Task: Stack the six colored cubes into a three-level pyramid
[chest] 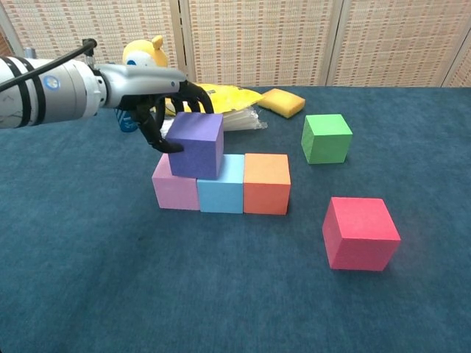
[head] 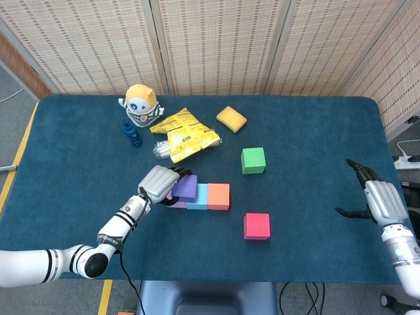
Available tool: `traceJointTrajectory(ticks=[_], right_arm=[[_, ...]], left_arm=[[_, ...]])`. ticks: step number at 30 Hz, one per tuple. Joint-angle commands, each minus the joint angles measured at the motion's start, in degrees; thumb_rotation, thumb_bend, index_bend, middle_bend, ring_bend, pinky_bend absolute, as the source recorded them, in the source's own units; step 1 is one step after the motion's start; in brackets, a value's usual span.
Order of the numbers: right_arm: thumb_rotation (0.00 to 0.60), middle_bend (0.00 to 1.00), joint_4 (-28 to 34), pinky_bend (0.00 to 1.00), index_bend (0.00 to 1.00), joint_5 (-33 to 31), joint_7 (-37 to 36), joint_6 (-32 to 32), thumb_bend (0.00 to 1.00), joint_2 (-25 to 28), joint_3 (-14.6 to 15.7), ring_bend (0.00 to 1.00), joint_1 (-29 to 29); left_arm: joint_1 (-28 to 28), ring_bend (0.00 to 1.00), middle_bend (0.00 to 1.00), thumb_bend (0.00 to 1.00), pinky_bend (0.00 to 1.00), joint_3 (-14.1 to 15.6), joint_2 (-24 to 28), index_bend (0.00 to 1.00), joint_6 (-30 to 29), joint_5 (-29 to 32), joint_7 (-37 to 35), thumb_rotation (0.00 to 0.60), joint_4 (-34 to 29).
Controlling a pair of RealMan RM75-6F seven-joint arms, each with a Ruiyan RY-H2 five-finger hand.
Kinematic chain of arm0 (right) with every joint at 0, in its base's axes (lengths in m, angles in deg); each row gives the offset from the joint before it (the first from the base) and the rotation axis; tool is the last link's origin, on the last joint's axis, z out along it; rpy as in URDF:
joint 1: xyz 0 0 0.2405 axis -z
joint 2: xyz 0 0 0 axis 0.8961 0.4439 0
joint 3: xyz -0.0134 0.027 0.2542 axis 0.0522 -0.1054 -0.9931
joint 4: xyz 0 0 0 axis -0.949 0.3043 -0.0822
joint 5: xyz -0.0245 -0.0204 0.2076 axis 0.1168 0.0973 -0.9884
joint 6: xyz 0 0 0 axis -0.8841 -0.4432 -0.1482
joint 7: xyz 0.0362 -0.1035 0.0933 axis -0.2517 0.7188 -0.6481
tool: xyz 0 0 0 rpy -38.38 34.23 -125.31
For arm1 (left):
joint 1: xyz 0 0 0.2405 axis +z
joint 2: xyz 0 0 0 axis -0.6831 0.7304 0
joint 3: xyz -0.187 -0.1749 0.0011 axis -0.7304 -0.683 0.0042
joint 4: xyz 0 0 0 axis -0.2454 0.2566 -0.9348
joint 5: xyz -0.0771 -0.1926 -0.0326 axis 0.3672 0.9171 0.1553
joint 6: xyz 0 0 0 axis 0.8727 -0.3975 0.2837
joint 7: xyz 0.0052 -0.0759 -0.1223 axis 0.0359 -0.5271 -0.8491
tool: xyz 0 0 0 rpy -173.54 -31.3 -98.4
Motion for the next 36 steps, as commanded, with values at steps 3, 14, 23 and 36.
traceJointTrajectory(ticks=[3, 14, 23, 36], right_arm=[[0.6, 0.22, -0.46, 0.45, 0.09, -0.06, -0.45, 0.17, 0.17, -0.03, -0.11, 0.24, 0.13], [0.6, 0.22, -1.11, 0.45, 0.09, -0.06, -1.23, 0.37, 0.17, -0.14, -0.34, 0.24, 0.37], [0.6, 0.22, -1.53, 0.45, 0.09, -0.06, -1.57, 0.53, 0.17, -0.27, -0.47, 0.24, 0.53], [0.6, 0.22, -1.72, 0.45, 0.09, 0.18, -2.44, 0.77, 0.17, 0.01, -0.6, 0.24, 0.67]], left_arm=[[-0.84, 0.31, 0.37, 0.36, 0.43, 0.39, -0.3, 0.34, -0.2, 1.1, 0.88, 0.6, 0.04], [-1.56, 0.31, 0.37, 0.36, 0.43, 1.16, -0.02, 0.34, -0.89, 1.63, 1.27, 0.6, -0.73], [-2.22, 0.3, 0.36, 0.36, 0.42, 1.77, -0.49, 0.33, -1.1, 2.27, 1.64, 0.6, -0.4], [-2.31, 0.23, 0.24, 0.36, 0.42, 2.75, -1.18, 0.22, -2.56, 1.79, 2.67, 0.6, -0.72]])
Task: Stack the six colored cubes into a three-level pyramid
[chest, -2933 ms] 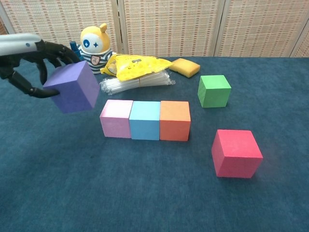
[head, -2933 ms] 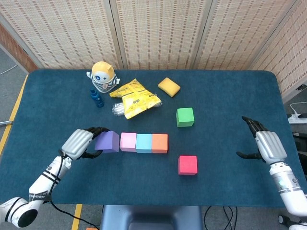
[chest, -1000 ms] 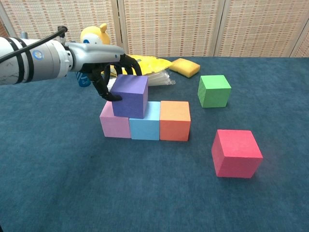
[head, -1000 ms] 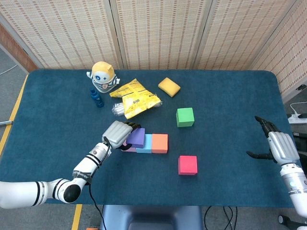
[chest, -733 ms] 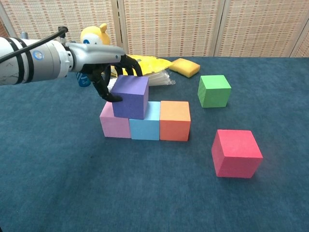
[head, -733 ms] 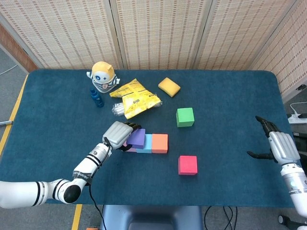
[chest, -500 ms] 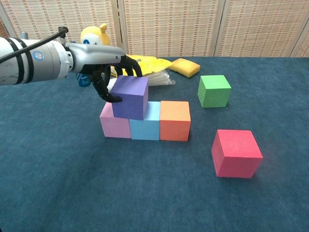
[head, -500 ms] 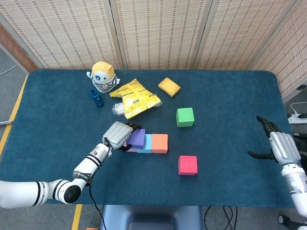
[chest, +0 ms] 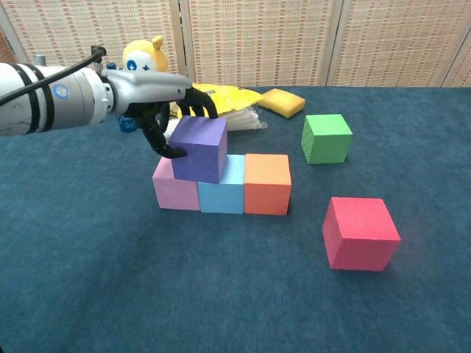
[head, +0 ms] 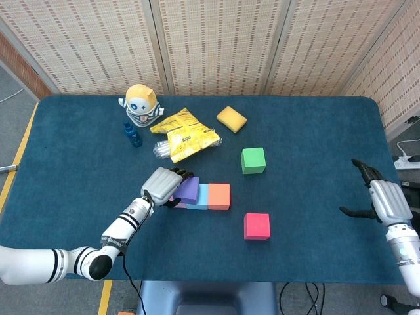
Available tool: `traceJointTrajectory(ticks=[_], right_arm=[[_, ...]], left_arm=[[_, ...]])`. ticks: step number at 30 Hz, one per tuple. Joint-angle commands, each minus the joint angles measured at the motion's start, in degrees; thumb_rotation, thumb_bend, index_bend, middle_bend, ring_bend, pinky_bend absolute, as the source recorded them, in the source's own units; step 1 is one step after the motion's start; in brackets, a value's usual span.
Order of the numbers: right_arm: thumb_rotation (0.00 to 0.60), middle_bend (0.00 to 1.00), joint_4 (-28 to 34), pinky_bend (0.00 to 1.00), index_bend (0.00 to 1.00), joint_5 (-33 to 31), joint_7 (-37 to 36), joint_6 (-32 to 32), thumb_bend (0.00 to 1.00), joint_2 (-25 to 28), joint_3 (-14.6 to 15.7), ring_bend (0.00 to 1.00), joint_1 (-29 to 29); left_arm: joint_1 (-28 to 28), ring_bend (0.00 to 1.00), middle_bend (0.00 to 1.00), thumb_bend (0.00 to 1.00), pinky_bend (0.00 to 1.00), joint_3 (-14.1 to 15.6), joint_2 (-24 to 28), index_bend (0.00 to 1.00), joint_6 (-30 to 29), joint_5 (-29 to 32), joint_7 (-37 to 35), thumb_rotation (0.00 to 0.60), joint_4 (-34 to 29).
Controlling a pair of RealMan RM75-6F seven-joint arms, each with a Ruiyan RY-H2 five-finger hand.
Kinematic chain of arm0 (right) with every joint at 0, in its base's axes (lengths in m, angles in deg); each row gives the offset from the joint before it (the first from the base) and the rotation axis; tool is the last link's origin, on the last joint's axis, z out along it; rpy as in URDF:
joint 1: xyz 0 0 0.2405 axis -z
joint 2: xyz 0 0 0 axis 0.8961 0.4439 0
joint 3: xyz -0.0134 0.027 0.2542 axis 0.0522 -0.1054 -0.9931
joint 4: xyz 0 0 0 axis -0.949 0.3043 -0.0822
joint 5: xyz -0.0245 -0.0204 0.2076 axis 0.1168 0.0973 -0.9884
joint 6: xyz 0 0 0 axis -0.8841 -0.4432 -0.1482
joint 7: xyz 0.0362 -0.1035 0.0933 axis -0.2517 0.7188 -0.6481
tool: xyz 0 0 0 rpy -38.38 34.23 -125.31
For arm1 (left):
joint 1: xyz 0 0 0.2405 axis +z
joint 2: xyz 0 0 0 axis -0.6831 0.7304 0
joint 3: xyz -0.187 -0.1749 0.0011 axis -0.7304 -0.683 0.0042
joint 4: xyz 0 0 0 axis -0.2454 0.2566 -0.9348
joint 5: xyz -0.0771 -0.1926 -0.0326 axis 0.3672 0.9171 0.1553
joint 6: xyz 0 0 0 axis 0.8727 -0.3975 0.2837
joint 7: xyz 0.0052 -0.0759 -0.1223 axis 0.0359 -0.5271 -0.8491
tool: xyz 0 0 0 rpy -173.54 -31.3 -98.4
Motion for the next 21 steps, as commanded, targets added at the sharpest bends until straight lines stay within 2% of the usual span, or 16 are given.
traceJointTrajectory(ticks=[1, 13, 17, 21], right_arm=[[0.6, 0.22, -0.01, 0.45, 0.09, 0.1, -0.27, 0.0, 0.17, 0.04, -0.03, 0.24, 0.04], [0.6, 0.22, -0.08, 0.45, 0.09, 0.32, -0.64, -0.02, 0.17, 0.07, -0.15, 0.24, 0.17], [0.6, 0.22, -0.1, 0.45, 0.09, 0.38, -0.56, 0.12, 0.17, 0.03, -0.12, 0.24, 0.14], [0.6, 0.22, -0.08, 0.45, 0.09, 0.38, -0.6, 0.03, 0.17, 0.07, -0.17, 0.24, 0.21]], left_arm=[[0.04, 0.23, 0.24, 0.36, 0.42, 0.18, -0.15, 0.22, -0.45, -0.24, 0.26, 0.6, -0.22], [0.09, 0.16, 0.15, 0.35, 0.41, 0.68, -0.15, 0.15, -1.5, -0.25, 1.23, 0.6, -1.18], [-0.05, 0.16, 0.16, 0.35, 0.41, 0.69, -0.25, 0.15, -1.68, 0.22, 1.63, 0.6, -1.39], [-0.18, 0.19, 0.21, 0.35, 0.41, 0.47, -0.4, 0.21, -1.94, 0.71, 1.79, 0.6, -1.51]])
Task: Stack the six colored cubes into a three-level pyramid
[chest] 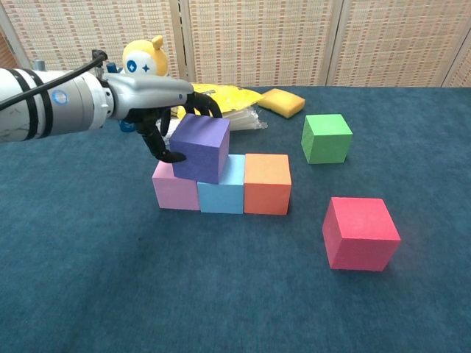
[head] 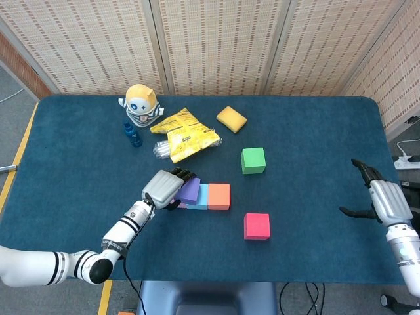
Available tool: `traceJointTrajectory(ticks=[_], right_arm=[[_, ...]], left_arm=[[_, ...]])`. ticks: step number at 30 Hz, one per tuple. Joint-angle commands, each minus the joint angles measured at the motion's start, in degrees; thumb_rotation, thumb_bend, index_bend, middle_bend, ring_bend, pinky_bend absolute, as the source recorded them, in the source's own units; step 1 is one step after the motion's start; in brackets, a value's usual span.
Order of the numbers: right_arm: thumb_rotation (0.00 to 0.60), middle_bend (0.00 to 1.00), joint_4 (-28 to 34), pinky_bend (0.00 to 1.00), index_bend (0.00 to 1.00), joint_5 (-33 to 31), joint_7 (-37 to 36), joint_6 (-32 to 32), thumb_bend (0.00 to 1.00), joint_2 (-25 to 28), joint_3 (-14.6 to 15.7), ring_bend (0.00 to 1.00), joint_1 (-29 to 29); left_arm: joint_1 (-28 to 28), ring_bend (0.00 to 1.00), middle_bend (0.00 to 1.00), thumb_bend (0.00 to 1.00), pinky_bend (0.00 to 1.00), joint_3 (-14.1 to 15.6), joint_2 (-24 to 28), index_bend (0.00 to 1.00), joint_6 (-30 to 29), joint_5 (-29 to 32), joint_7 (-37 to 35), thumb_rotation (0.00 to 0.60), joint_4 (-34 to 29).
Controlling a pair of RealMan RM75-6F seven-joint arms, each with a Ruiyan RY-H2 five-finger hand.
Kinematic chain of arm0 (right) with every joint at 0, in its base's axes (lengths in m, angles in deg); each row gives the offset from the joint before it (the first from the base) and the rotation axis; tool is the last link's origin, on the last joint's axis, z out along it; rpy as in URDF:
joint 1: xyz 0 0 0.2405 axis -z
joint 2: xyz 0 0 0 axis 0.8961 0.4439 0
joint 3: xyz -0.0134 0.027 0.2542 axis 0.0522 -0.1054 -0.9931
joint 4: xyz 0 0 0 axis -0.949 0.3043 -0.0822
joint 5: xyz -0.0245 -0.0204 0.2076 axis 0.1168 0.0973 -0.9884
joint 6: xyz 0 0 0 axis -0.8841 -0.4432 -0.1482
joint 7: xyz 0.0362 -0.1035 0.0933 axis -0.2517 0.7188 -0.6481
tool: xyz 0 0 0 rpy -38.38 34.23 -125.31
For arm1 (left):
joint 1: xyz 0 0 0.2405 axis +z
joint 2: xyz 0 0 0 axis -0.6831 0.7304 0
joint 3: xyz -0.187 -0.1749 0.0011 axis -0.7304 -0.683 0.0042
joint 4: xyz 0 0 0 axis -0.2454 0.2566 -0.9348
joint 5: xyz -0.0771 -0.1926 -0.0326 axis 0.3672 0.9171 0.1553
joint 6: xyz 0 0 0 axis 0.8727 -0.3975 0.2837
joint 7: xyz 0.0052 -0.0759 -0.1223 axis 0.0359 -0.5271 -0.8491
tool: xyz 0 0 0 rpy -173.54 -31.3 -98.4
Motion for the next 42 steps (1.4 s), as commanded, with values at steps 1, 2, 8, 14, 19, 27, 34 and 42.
traceJointTrajectory(ticks=[1, 2, 8, 14, 19, 27, 34, 42], right_arm=[[0.6, 0.22, -0.02, 0.45, 0.09, -0.01, -0.06, -0.02, 0.17, 0.03, -0.02, 0.24, 0.03], [0.6, 0.22, -0.05, 0.45, 0.09, -0.01, -0.13, -0.03, 0.17, 0.04, -0.03, 0.24, 0.06], [0.6, 0.22, -0.24, 0.45, 0.09, -0.02, -0.28, 0.01, 0.17, 0.0, -0.07, 0.24, 0.1], [0.6, 0.22, -0.33, 0.45, 0.09, 0.02, -0.44, -0.01, 0.17, 0.14, -0.13, 0.24, 0.15], [0.6, 0.22, -0.37, 0.45, 0.09, -0.05, -0.53, 0.16, 0.17, 0.21, -0.16, 0.24, 0.13], [0.6, 0.22, -0.56, 0.45, 0.09, -0.18, -0.51, 0.39, 0.17, 0.15, -0.18, 0.24, 0.08], [0.6, 0.22, -0.67, 0.45, 0.09, -0.33, -0.5, 0.51, 0.17, 0.08, -0.23, 0.24, 0.06], [0.6, 0.22, -0.83, 0.45, 0.09, -0.43, -0.54, 0.84, 0.17, 0.01, -0.41, 0.24, -0.19]], left_arm=[[-0.08, 0.2, 0.21, 0.35, 0.41, -0.23, -0.03, 0.22, 0.05, 0.41, -0.14, 0.6, -0.16], [-0.09, 0.2, 0.22, 0.35, 0.41, -0.46, -0.03, 0.23, 0.08, 0.65, -0.4, 0.6, -0.2], [-0.07, 0.28, 0.32, 0.35, 0.42, -1.18, -0.71, 0.28, -1.0, 1.27, -0.74, 0.6, 0.05], [-0.26, 0.31, 0.35, 0.35, 0.42, -1.59, -1.05, 0.3, -1.92, 2.32, -0.03, 0.6, -0.35], [-0.36, 0.31, 0.34, 0.35, 0.42, -1.61, -1.16, 0.3, -1.89, 2.5, 0.16, 0.6, -0.23], [-0.4, 0.3, 0.34, 0.35, 0.42, -1.28, -2.06, 0.3, -1.81, 2.73, 0.45, 0.6, 0.85], [-0.45, 0.3, 0.32, 0.35, 0.42, -1.1, -2.4, 0.28, -1.7, 2.82, 0.74, 0.6, 1.16], [-0.43, 0.24, 0.22, 0.34, 0.42, -0.86, -2.33, 0.19, -2.29, 2.68, 1.62, 0.6, 0.67]])
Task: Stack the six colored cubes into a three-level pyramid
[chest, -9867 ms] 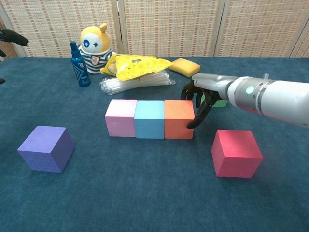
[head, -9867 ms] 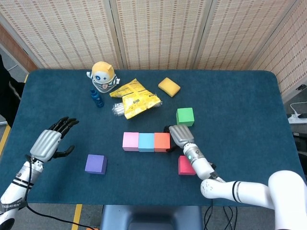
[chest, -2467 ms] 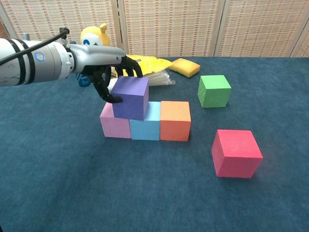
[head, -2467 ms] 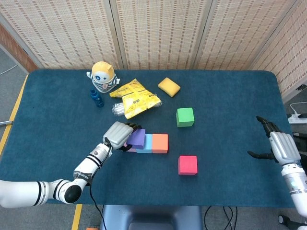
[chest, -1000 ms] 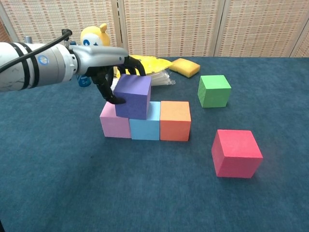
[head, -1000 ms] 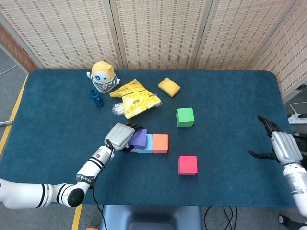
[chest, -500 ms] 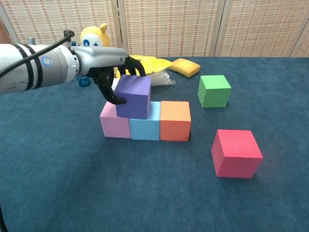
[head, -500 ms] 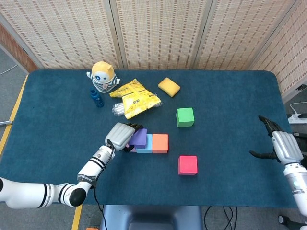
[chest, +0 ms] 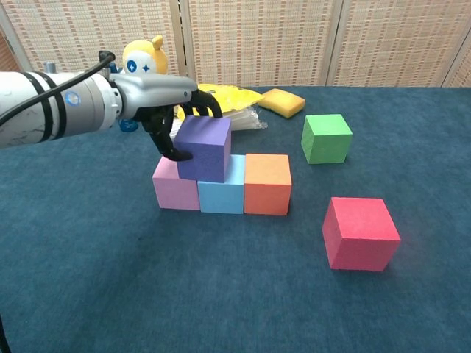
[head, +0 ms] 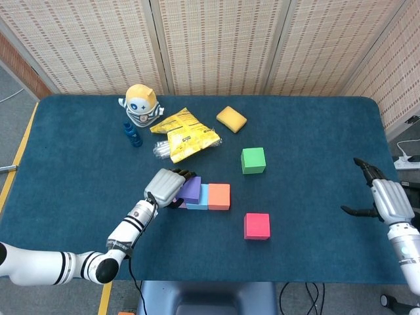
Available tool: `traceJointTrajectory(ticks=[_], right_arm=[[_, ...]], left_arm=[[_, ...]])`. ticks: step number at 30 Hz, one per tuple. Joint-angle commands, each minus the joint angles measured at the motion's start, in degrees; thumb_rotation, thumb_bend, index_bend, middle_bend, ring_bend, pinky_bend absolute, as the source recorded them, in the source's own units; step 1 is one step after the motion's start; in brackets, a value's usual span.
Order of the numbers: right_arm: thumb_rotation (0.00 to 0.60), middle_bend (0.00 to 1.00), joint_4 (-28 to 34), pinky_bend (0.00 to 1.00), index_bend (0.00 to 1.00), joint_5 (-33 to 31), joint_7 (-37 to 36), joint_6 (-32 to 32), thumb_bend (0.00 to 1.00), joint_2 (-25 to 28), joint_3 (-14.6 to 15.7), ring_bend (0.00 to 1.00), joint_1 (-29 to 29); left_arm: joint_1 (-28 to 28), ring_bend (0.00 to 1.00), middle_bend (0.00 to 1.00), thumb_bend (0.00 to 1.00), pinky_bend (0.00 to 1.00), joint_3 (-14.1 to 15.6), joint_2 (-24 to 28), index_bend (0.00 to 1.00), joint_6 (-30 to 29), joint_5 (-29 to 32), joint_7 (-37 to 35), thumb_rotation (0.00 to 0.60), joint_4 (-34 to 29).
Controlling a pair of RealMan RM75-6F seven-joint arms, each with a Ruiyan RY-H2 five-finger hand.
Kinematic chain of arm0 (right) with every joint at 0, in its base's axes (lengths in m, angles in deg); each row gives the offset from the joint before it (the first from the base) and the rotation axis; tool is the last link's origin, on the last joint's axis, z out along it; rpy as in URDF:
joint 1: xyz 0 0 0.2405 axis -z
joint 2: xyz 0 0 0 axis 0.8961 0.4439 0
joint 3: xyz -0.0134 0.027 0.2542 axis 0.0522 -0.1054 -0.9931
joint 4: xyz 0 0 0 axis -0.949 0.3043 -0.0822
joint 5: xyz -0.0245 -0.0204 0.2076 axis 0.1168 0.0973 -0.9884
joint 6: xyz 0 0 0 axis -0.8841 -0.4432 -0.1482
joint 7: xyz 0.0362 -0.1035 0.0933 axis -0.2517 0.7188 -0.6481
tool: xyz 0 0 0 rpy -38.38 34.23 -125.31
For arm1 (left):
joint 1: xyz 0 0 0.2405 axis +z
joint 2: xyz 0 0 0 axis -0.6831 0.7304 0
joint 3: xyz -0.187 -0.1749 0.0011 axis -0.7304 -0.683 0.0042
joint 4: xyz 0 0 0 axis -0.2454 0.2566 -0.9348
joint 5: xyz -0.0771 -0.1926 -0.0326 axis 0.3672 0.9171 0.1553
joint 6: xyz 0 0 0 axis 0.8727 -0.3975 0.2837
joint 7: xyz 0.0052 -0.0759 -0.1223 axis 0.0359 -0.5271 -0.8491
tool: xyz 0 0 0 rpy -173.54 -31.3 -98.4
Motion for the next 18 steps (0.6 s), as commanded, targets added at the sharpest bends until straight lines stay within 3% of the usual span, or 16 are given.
traceJointTrajectory(ticks=[1, 10, 14, 18], right_arm=[[0.6, 0.22, 0.02, 0.45, 0.09, 0.03, 0.02, 0.06, 0.17, 0.02, -0.05, 0.24, -0.08], [0.6, 0.22, -0.13, 0.44, 0.09, 0.21, -0.35, 0.45, 0.17, 0.0, -0.05, 0.24, -0.29], [0.6, 0.22, -0.29, 0.43, 0.09, 0.35, -0.58, 0.41, 0.17, -0.03, -0.05, 0.24, -0.29], [0.6, 0.22, -0.51, 0.43, 0.09, 0.5, -0.87, 0.45, 0.17, -0.11, -0.03, 0.24, -0.32]], left_arm=[[-0.01, 0.24, 0.22, 0.35, 0.42, 0.03, 0.08, 0.18, -0.06, 0.21, 0.2, 0.6, -0.26], [0.01, 0.19, 0.15, 0.34, 0.42, 0.43, 0.28, 0.11, -0.78, 0.67, 1.48, 0.6, -1.26], [-0.08, 0.09, 0.05, 0.33, 0.37, 0.61, 0.96, 0.02, -0.4, 1.49, 1.88, 0.6, -2.24], [0.0, 0.0, 0.0, 0.34, 0.3, 0.56, 1.83, 0.0, -0.52, 1.91, 1.83, 0.6, -3.54]])
